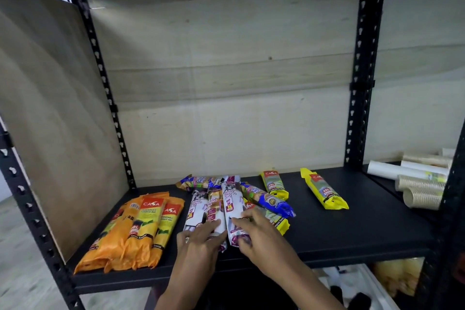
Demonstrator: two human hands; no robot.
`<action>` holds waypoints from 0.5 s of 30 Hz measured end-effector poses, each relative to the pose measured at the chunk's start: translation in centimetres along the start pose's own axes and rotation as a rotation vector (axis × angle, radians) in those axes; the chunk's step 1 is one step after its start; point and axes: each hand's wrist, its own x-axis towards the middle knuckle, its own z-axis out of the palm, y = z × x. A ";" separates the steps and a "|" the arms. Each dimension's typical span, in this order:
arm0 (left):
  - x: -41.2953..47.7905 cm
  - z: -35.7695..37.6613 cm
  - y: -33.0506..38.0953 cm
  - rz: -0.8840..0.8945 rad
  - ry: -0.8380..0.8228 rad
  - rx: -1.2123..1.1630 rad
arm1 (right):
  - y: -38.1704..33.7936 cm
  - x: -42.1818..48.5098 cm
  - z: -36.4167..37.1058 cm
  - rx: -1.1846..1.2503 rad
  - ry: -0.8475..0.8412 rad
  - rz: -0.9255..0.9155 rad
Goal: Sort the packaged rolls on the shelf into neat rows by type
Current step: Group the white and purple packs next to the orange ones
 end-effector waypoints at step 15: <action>-1.0 -0.1 0.9 -0.095 0.041 -0.160 | -0.6 -0.6 2.8 0.009 0.040 0.014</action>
